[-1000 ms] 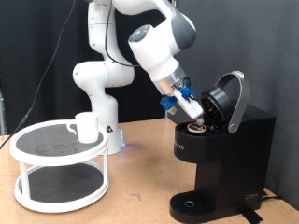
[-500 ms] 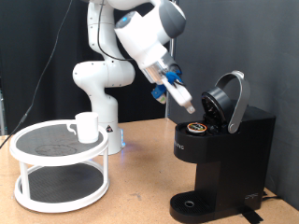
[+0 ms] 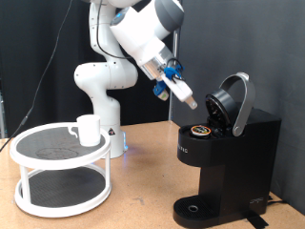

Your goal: Make a cup of coffee with the keurig machine

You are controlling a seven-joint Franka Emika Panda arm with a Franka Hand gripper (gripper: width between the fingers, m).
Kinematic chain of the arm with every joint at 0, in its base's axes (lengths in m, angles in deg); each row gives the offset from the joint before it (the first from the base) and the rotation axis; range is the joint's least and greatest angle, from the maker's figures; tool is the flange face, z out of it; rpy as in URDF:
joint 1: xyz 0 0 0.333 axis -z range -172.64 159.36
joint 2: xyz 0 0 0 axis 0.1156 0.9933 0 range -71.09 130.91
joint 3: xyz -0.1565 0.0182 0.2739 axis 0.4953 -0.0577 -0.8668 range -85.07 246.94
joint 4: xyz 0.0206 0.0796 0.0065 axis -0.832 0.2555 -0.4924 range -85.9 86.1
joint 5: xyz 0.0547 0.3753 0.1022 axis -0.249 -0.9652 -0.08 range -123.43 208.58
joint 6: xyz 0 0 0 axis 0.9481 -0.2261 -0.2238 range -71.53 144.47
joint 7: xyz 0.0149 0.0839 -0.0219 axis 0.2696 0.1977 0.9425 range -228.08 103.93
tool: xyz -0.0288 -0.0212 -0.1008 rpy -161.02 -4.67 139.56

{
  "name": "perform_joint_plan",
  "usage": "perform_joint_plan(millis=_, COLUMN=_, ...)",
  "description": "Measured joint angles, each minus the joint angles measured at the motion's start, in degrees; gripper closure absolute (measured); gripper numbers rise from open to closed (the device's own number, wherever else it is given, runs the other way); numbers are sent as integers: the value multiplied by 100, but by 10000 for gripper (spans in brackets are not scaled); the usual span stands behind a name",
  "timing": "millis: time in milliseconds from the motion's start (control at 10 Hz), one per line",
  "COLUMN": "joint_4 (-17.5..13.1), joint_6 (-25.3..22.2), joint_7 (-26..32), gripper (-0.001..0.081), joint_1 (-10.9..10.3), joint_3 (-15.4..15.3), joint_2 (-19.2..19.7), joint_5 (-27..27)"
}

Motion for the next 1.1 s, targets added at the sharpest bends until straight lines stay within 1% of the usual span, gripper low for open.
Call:
perform_joint_plan(millis=400, joint_4=-505, joint_6=-561, joint_7=-8, gripper=71, joint_1=6, joint_3=276, joint_2=-244, joint_5=-77)
perform_joint_plan(millis=600, joint_4=-761, joint_6=-864, joint_7=-112, gripper=71, joint_1=28, joint_3=411, joint_2=-314, joint_5=-94)
perform_joint_plan(millis=700, joint_4=-830, joint_6=-999, joint_7=-132, gripper=71, joint_1=31, joint_3=478, joint_2=-318, joint_5=-109)
perform_joint_plan(millis=900, joint_4=-816, joint_6=-1009, joint_7=-125, gripper=71, joint_1=23, joint_3=473, joint_2=-301, joint_5=-150)
perform_joint_plan(millis=1100, joint_4=-838, joint_6=-1005, joint_7=-122, gripper=71, joint_1=-48, joint_3=452, joint_2=-295, joint_5=-742)
